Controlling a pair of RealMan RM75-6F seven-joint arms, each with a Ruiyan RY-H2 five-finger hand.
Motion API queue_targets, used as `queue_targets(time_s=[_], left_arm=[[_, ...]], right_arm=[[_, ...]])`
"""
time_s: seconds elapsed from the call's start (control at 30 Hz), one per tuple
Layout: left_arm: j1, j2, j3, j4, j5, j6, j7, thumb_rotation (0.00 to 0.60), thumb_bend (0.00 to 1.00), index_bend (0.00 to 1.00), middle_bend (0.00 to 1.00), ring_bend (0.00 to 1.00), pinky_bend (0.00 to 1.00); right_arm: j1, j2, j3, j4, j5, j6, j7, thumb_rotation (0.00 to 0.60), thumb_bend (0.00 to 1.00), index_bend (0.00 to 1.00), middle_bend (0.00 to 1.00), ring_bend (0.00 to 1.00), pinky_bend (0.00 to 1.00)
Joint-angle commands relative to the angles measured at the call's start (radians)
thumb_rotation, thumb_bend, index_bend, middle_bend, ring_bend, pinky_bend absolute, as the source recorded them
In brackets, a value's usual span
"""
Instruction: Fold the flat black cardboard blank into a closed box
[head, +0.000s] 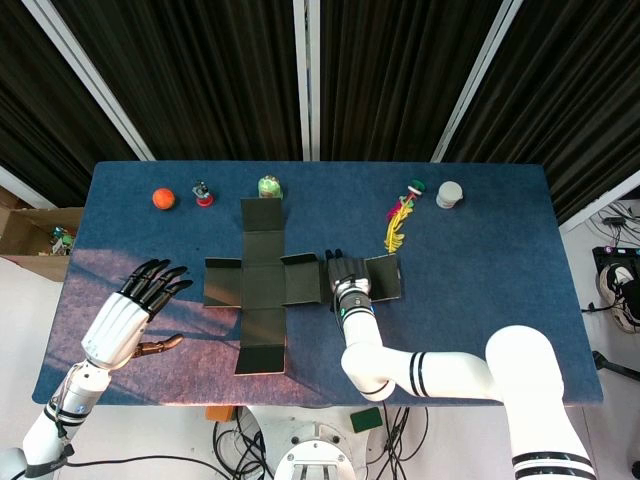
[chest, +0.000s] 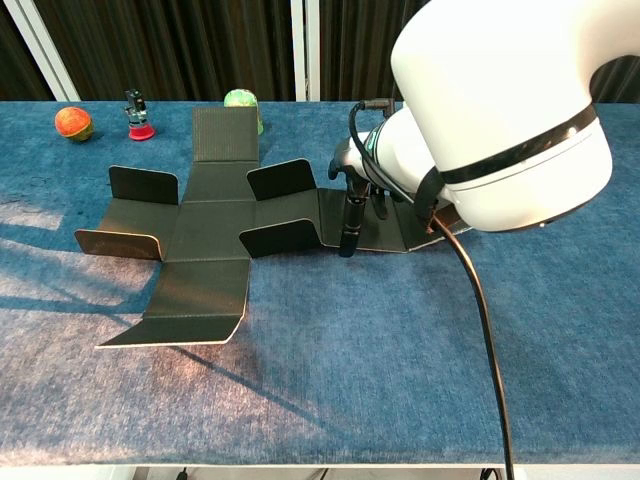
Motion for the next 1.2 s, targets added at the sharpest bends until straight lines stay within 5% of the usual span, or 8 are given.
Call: queue_targets(time_s=[0.03, 0.43, 0.77, 0.93, 1.07, 1.2], left_arm=[[-0.001, -0.002, 0.000, 0.002, -0.002, 0.000, -0.002, 0.600, 0.10, 0.19, 0.12, 0.08, 0.11], [0.005, -0.009, 0.005, 0.019, -0.005, 0.013, -0.018, 0.600, 0.10, 0.19, 0.12, 0.08, 0.11], [0.000, -0.022, -0.006, 0.054, -0.083, -0.051, -0.001, 0.600, 0.10, 0.20, 0.12, 0.08, 0.11], [-0.025, -0.065, -0.041, 0.113, -0.220, -0.177, 0.052, 0.600, 0.11, 0.21, 0.12, 0.10, 0.13], [-0.059, -0.152, -0.083, 0.214, -0.333, -0.274, 0.132, 0.600, 0.13, 0.22, 0.13, 0.26, 0.30], [-0.084, -0.267, -0.120, 0.334, -0.404, -0.301, 0.287, 0.600, 0.12, 0.17, 0.12, 0.48, 0.72]], right_arm=[[0.004, -0.009, -0.005, 0.015, -0.004, 0.007, -0.012, 0.600, 0.03, 0.00, 0.09, 0.69, 0.98], [0.017, -0.096, -0.008, 0.116, -0.053, 0.028, -0.031, 0.600, 0.06, 0.06, 0.11, 0.69, 0.98], [-0.020, -0.099, -0.018, 0.088, -0.147, 0.034, -0.008, 0.600, 0.29, 0.42, 0.24, 0.69, 0.99], [-0.073, -0.042, -0.054, 0.010, -0.249, 0.028, 0.042, 0.600, 0.30, 0.45, 0.27, 0.69, 0.99], [-0.115, 0.013, -0.102, -0.044, -0.343, 0.032, 0.072, 0.600, 0.30, 0.45, 0.28, 0.69, 0.99], [-0.134, 0.026, -0.146, -0.064, -0.425, 0.061, 0.084, 0.600, 0.30, 0.45, 0.29, 0.69, 0.99]])
